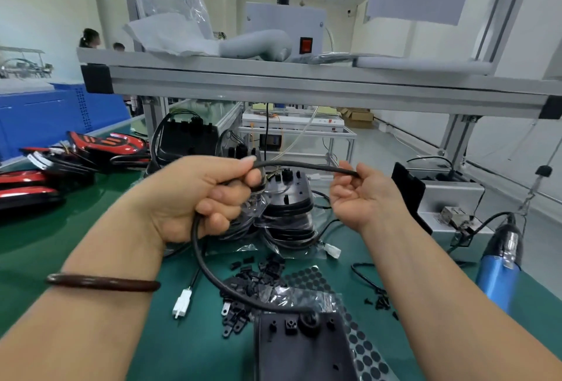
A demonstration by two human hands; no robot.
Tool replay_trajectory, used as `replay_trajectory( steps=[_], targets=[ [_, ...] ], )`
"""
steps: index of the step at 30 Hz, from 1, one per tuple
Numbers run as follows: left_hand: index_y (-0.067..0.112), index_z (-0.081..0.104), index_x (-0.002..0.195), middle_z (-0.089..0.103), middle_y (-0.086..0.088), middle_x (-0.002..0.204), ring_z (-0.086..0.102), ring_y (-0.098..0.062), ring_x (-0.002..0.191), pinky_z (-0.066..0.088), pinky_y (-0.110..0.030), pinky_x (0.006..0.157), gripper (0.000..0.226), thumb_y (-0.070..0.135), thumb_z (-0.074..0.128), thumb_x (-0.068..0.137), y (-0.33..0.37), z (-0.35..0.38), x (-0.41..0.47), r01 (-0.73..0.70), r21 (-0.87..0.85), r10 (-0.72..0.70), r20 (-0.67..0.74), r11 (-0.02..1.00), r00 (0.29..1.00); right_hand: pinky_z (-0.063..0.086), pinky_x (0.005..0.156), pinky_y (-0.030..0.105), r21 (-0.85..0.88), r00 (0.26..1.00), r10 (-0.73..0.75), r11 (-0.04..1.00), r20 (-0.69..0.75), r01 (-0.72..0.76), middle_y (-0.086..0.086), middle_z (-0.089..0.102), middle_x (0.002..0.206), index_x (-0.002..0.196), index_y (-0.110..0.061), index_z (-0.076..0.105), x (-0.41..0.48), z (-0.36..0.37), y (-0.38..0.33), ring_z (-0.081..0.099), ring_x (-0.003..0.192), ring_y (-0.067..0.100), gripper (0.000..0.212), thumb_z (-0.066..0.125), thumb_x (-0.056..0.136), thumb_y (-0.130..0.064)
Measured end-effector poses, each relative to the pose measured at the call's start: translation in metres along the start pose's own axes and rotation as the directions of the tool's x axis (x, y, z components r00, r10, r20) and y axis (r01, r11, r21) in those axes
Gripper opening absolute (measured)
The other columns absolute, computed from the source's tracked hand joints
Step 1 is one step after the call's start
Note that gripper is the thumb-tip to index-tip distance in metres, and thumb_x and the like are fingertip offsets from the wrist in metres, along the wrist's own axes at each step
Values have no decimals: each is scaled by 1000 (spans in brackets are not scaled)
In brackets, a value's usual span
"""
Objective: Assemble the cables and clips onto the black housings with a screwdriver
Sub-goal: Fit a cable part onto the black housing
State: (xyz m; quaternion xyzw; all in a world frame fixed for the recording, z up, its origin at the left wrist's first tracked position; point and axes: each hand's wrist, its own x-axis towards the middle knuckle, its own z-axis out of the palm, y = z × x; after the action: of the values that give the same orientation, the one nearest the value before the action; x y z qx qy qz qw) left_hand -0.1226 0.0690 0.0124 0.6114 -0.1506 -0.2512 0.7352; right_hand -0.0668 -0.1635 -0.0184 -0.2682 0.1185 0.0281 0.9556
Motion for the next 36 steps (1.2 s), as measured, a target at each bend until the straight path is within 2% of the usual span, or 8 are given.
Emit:
replay_trajectory(
  steps=[8, 19, 22, 25, 29, 32, 34, 36],
  targets=[
    [22, 55, 62, 26, 11, 52, 21, -4, 43, 29, -15, 38, 28, 43, 53, 81, 4, -5, -8, -233, 356, 323, -218, 905, 921, 22, 29, 14, -104, 984, -145, 986, -106, 134, 1, 44, 68, 75, -9, 47, 3, -14, -36, 40, 29, 6, 34, 32, 103, -18],
    [15, 55, 68, 30, 12, 43, 27, -2, 36, 26, -8, 38, 44, 54, 47, 87, -25, -3, -2, -253, 815, 595, -135, 521, 792, 22, 30, 14, -205, 934, -323, 935, -153, 290, 2, 42, 64, 74, -12, 42, 6, -23, -73, 36, 29, 6, 29, 29, 100, -13],
    [15, 55, 69, 29, 12, 46, 26, -3, 40, 26, -14, 42, 45, 54, 48, 91, -30, -6, 2, -286, 779, 634, -178, 559, 753, 25, 31, 13, -200, 932, -340, 929, -125, 312, 2, 43, 63, 73, -13, 42, 3, -17, -69, 36, 28, 6, 29, 30, 98, -9],
    [21, 60, 74, 26, 10, 51, 22, -7, 44, 21, -20, 40, 36, 48, 46, 94, -42, -18, 8, -311, 543, 565, -397, 780, 723, 32, 33, 13, -284, 962, -268, 928, -61, 240, 3, 51, 56, 76, -10, 50, -9, -20, -49, 44, 34, 6, 27, 39, 100, -14],
    [26, 66, 104, 36, 10, 54, 26, -2, 41, 24, -18, 39, 28, 31, 38, 102, -85, -54, -6, -133, 418, 385, -608, 899, 695, 46, 43, 19, -533, 992, -28, 841, 122, 89, 6, 71, 75, 76, -11, 73, -49, -54, -6, 63, 55, 12, 29, 59, 89, -33],
    [38, 63, 116, 60, 4, 73, 46, -10, 48, 43, -28, 53, 30, 28, 39, 102, -127, -68, -34, 87, 518, 339, -669, 851, 661, 50, 74, 27, -826, 982, 33, 547, 187, 138, -3, 75, 96, 81, -27, 78, -79, -95, 29, 68, 87, 11, 29, 67, 69, -50],
    [47, 53, 127, 67, -8, 104, 65, -26, 79, 52, -45, 77, 36, 43, 37, 95, -146, -66, -51, 334, 630, 331, -703, 701, 630, 46, 85, 25, -914, 983, -22, 364, 183, 178, -13, 74, 98, 87, -35, 77, -88, -116, 43, 66, 96, 4, 40, 68, 59, -61],
    [35, 43, 141, 52, -14, 136, 51, -36, 120, 41, -55, 100, 57, 55, 32, 89, -156, -50, -60, 489, 760, 468, -650, 429, 599, 47, 76, 15, -917, 983, -24, 358, 180, 177, -13, 75, 92, 84, -33, 78, -88, -127, 50, 67, 90, -2, 27, 71, 67, -53]
  ],
)
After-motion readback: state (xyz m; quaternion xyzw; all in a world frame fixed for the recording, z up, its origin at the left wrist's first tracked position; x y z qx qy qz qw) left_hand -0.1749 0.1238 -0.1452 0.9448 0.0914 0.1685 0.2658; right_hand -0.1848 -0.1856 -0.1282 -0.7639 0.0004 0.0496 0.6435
